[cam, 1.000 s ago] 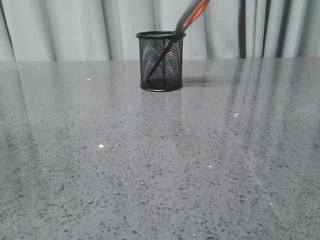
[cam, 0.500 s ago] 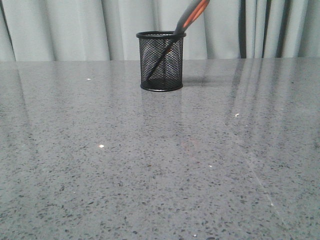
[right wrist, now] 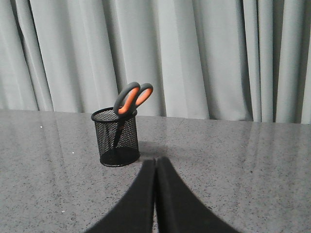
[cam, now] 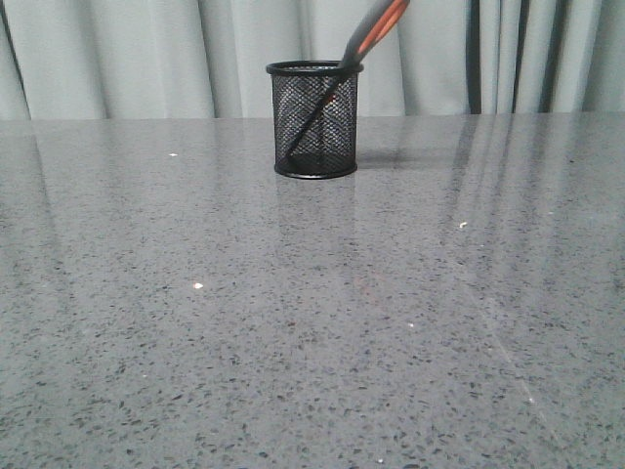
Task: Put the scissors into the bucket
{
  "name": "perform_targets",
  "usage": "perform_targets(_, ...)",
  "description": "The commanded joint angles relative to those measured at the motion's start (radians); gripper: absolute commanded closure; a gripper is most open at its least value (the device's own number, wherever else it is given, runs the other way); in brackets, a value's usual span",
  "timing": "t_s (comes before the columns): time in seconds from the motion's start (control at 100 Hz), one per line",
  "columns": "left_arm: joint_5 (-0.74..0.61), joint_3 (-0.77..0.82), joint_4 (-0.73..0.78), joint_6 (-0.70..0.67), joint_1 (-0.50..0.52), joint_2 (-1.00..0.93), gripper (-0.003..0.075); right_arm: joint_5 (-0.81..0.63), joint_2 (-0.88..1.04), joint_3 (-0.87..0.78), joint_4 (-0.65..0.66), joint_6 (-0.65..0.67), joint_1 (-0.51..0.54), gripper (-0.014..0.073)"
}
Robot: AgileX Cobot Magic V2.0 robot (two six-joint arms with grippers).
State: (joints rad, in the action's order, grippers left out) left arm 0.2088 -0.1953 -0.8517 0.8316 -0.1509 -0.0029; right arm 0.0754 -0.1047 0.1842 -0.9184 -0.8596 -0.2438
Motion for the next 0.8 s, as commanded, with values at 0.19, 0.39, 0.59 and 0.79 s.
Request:
perform_targets(0.19, -0.061, -0.026, -0.024, -0.007, 0.002, -0.009, 0.0740, -0.057, -0.007, 0.028, -0.008, -0.001, 0.003, 0.0638)
perform_targets(0.39, -0.079, 0.021, 0.420, -0.365, 0.012, -0.021, 0.0740, -0.057, -0.007, 0.028, -0.008, -0.001, 0.003, 0.0638)
perform_targets(0.59, -0.142, 0.163, 0.805, -0.819, 0.042, -0.026, 0.0740, -0.056, -0.007, 0.028, -0.008, -0.001, 0.003, 0.0638)
perform_targets(0.79, -0.171, 0.237, 0.852, -0.874, 0.040, -0.026, 0.0740, -0.054, -0.007, 0.028, -0.008, -0.001, 0.003, 0.0638)
